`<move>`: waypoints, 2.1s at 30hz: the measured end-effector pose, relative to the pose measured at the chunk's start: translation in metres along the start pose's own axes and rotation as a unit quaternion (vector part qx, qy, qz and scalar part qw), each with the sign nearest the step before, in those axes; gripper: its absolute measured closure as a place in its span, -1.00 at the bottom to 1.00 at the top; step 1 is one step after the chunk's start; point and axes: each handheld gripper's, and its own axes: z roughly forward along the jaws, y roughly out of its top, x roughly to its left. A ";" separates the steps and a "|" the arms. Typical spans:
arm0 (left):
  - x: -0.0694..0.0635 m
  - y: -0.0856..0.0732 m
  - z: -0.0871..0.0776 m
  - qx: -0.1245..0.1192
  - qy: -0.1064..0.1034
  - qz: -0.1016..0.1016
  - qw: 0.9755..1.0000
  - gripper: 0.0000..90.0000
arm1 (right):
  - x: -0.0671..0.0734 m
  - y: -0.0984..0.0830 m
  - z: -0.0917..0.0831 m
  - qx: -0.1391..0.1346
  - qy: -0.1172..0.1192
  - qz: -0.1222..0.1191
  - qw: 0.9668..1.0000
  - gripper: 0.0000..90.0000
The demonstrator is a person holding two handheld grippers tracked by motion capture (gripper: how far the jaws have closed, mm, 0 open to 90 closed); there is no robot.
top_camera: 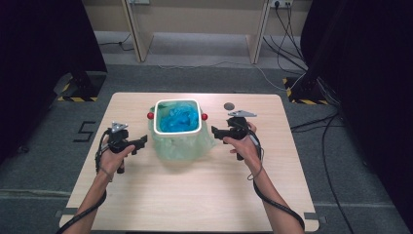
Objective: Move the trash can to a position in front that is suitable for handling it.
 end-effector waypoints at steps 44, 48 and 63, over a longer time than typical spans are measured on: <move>-0.068 0.000 0.012 0.019 -0.065 0.034 0.997 -0.47 | -0.009 -0.042 -0.006 0.012 0.065 0.060 0.996 -0.50; -0.080 -0.004 0.007 0.023 -0.072 0.044 0.996 -0.47 | -0.012 -0.051 -0.021 0.011 0.065 0.063 0.996 -0.49; -0.111 -0.017 -0.008 0.022 -0.089 0.072 0.993 -0.47 | -0.019 -0.079 -0.059 -0.001 0.060 0.077 0.995 -0.48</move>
